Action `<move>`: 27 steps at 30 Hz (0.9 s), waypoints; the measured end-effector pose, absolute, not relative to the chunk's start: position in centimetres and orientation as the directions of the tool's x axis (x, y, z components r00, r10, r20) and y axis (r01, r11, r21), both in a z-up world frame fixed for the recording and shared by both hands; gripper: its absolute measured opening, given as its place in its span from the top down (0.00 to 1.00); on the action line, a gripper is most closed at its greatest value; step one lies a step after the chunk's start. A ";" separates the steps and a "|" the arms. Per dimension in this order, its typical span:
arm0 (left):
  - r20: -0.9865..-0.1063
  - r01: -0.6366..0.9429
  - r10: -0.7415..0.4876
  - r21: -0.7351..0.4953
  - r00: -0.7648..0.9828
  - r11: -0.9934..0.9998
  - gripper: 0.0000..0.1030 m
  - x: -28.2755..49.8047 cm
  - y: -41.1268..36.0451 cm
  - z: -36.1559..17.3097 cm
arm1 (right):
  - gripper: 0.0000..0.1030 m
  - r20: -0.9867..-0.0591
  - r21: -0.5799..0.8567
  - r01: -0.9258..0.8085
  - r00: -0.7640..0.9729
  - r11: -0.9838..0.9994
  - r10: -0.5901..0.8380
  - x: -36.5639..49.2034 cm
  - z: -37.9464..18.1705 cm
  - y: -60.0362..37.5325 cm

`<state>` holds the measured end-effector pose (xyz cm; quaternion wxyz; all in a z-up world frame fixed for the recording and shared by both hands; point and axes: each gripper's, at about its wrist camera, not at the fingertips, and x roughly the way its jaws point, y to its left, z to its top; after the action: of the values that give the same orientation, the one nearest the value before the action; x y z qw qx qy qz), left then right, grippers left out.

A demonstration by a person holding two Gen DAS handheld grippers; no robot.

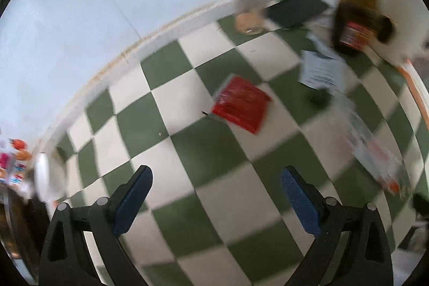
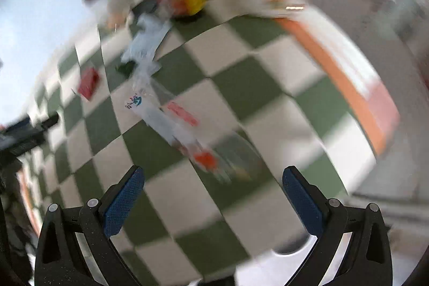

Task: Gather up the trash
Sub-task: 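Grasp the red packet with the left tool while the right tool grasps the clear plastic bag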

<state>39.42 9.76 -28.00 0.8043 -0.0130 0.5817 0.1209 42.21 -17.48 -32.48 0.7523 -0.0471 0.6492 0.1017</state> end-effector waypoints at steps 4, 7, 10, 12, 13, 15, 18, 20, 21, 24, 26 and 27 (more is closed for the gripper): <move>-0.959 -0.202 0.058 0.001 0.277 0.979 0.06 42.6 11.8 -30.7 | 0.00 -0.999 0.022 -0.255 0.028 0.967 0.030 45.0 -37.3 -14.5; -0.965 -0.169 -0.010 -0.056 0.262 0.984 0.06 44.4 11.8 -32.5 | 0.00 -0.998 -0.013 -0.231 0.065 0.973 0.002 46.0 -37.3 -13.7; -0.967 -0.146 -0.039 -0.078 0.251 0.986 0.16 45.6 11.7 -33.7 | 0.02 -0.994 -0.015 -0.196 0.106 0.980 0.006 46.4 -36.5 -13.8; -0.961 -0.132 -0.002 -0.040 0.278 0.990 0.25 45.9 11.5 -33.6 | 0.11 -0.991 -0.015 -0.186 0.136 0.982 0.011 46.4 -35.7 -13.9; -0.958 -0.127 0.001 -0.037 0.286 0.991 0.31 46.0 11.5 -33.6 | 0.16 -0.989 -0.016 -0.184 0.150 0.983 0.012 46.4 -35.3 -13.9; -0.954 -0.125 0.013 -0.026 0.299 0.992 0.38 46.1 11.3 -33.4 | 0.58 -0.984 -0.014 -0.174 0.178 0.985 0.017 46.5 -34.2 -13.9; -0.945 -0.082 0.015 -0.012 0.326 0.997 0.70 45.9 10.3 -32.9 | 0.94 -0.983 0.031 -0.133 0.177 0.991 0.054 47.1 -33.4 -14.5; -0.944 -0.058 0.045 0.027 0.327 0.998 0.82 45.9 9.4 -32.5 | 0.94 -0.979 0.069 -0.100 0.182 0.993 0.087 47.3 -33.0 -15.3; -0.945 -0.050 0.036 0.020 0.326 0.999 0.83 45.7 9.2 -32.5 | 0.95 -0.977 0.089 -0.084 0.186 0.992 0.103 47.3 -32.8 -15.7; -0.937 -0.048 0.049 0.034 0.346 0.998 0.86 44.9 8.7 -31.6 | 0.95 -0.966 0.152 -0.038 0.206 0.988 0.157 47.0 -31.4 -16.9; -0.928 -0.052 0.053 0.037 0.368 0.998 0.87 43.8 8.4 -30.4 | 0.95 -0.956 0.185 -0.016 0.229 0.983 0.184 46.1 -30.4 -17.9; -0.922 -0.051 0.060 0.044 0.383 0.998 0.87 43.2 8.2 -29.6 | 0.95 -0.948 0.203 -0.003 0.249 0.979 0.198 45.7 -29.4 -18.5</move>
<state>43.16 8.23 -29.57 0.8316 0.0041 0.5543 0.0335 45.66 -18.46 -29.42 0.7862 0.0798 0.6095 0.0640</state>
